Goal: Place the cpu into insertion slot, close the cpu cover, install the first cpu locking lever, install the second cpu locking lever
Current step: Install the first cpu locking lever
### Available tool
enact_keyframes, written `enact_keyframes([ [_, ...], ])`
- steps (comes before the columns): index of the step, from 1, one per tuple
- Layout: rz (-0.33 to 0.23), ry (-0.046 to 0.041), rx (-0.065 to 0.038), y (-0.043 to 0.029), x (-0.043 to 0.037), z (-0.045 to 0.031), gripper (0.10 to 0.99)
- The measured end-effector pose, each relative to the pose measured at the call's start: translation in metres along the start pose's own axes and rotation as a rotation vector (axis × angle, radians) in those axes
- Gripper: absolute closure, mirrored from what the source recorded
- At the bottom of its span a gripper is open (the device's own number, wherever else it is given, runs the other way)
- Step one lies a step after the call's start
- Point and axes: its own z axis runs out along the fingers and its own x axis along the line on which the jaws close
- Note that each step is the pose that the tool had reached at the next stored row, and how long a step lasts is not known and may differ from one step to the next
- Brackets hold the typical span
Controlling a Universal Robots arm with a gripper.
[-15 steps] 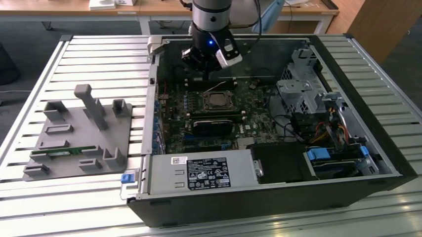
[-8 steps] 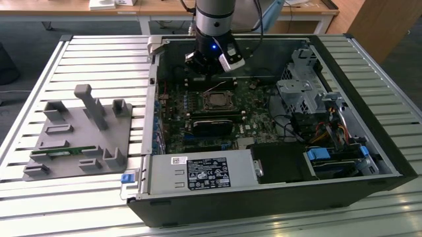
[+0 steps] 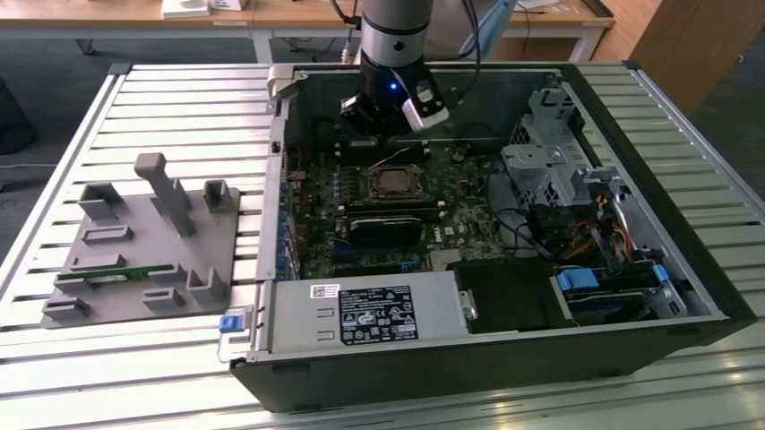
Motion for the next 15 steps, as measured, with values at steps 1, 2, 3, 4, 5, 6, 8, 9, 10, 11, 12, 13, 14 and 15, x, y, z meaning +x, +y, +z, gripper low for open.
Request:
enact_keyframes([
  [1, 0.0, 0.0, 0.0, 0.0, -0.0011, 0.0003, 0.98],
  [2, 0.0, 0.0, 0.0, 0.0, -0.0028, 0.0007, 0.98],
  [3, 0.0, 0.0, 0.0, 0.0001, -0.0052, 0.0012, 0.98],
  [4, 0.0, 0.0001, 0.0, 0.0003, -0.0076, 0.0018, 0.98],
  [5, 0.0, 0.0001, 0.0, 0.0005, -0.0094, 0.0024, 0.98],
  [6, 0.0, 0.0001, 0.0, 0.0007, -0.0114, 0.003, 0.98],
  [8, 0.0, 0.0003, 0.0, 0.0014, -0.0143, 0.0047, 0.98],
  [9, 0.0, 0.0004, 0.0, 0.002, -0.0152, 0.0057, 0.98],
  [10, 0.0, 0.0004, 0.0, 0.0026, -0.016, 0.0068, 0.98],
  [11, 0.0, 0.0006, 0.0, 0.0031, -0.0172, 0.0077, 0.98],
  [12, 0.0, 0.0008, 0.0, 0.0036, -0.0186, 0.0084, 0.98],
  [13, 0.0, 0.0007, 0.0, 0.0039, -0.0194, 0.0092, 0.98],
  [14, 0.0, 0.0008, 0.0, 0.0041, -0.02, 0.0099, 0.98],
  [15, 0.0, 0.0008, 0.0, 0.0042, -0.0205, 0.0107, 0.98],
])
